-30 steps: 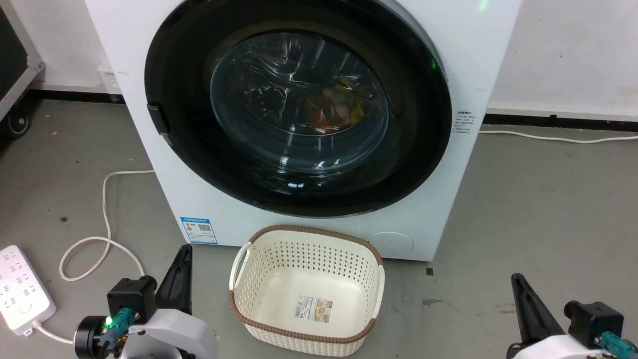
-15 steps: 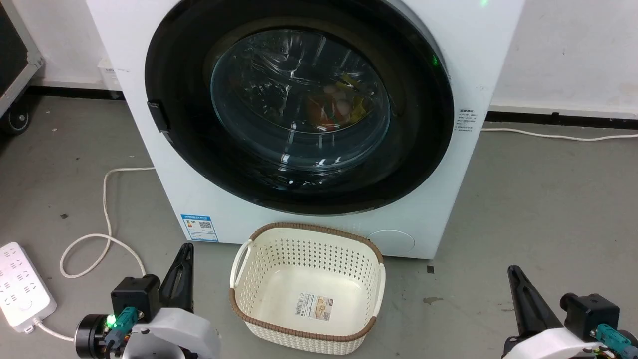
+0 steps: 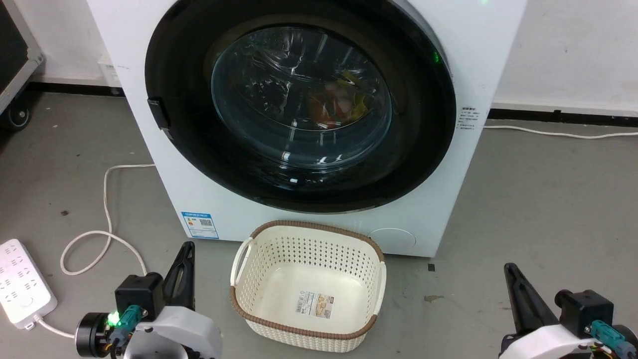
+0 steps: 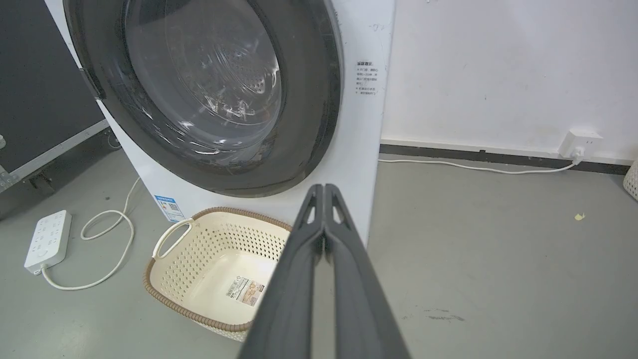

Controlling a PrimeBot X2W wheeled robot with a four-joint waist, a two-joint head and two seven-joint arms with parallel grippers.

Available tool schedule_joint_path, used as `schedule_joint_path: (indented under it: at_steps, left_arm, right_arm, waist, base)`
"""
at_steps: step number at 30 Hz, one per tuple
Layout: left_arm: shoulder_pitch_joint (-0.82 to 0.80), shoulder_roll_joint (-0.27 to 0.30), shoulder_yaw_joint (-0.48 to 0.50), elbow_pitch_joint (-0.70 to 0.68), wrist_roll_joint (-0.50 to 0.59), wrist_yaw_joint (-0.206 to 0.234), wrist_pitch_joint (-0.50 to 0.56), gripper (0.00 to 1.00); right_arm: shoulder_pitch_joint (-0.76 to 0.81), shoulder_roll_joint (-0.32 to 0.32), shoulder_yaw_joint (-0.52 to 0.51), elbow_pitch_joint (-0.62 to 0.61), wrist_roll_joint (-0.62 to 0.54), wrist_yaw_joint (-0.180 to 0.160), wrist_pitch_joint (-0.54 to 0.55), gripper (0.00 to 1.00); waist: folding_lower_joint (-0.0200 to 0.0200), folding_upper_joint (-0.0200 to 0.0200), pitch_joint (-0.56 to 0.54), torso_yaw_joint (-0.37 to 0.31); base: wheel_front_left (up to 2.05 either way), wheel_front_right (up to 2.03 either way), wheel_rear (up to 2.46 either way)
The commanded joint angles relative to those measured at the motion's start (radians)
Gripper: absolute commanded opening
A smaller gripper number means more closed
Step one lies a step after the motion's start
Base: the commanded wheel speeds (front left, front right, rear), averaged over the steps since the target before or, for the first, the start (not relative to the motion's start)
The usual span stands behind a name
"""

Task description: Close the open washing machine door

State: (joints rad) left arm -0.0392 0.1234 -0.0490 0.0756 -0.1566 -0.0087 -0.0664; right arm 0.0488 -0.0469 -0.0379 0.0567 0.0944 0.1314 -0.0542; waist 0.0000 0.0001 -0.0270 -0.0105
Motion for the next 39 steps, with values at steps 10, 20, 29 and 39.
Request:
schedule_joint_path:
  at_steps: [10, 20, 29, 39]
  left_arm:
    - [0.021, -0.019, 0.013, -0.02, 0.041, 0.006, 0.016, 0.0]
    - [0.026, -0.033, 0.022, -0.034, 0.07, 0.006, 0.028, 0.0]
    - [0.03, -0.045, 0.03, -0.047, 0.096, 0.007, 0.04, 0.0]
    - [0.034, -0.058, 0.039, -0.06, 0.124, 0.008, 0.052, 0.0]
  right_arm:
    - [-0.024, -0.002, 0.01, -0.018, -0.027, -0.001, 0.013, 0.0]
    - [-0.03, -0.003, 0.017, -0.028, -0.044, -0.001, 0.023, 0.0]
    - [-0.036, -0.003, 0.023, -0.036, -0.059, -0.001, 0.033, 0.0]
    - [-0.042, -0.003, 0.03, -0.046, -0.076, -0.001, 0.043, 0.0]
  waist:
    - [0.0, -0.0001, 0.006, 0.002]
    - [0.0, -0.0001, 0.011, 0.004]
    - [0.0, -0.0001, 0.016, 0.006]
    - [0.0, -0.0001, 0.021, 0.008]
  base:
    - [0.0, 0.0, 0.0]
    - [0.0, 0.0, 0.0]
    - [0.0, 0.0, 0.0]
    - [0.0, 0.0, 0.0]
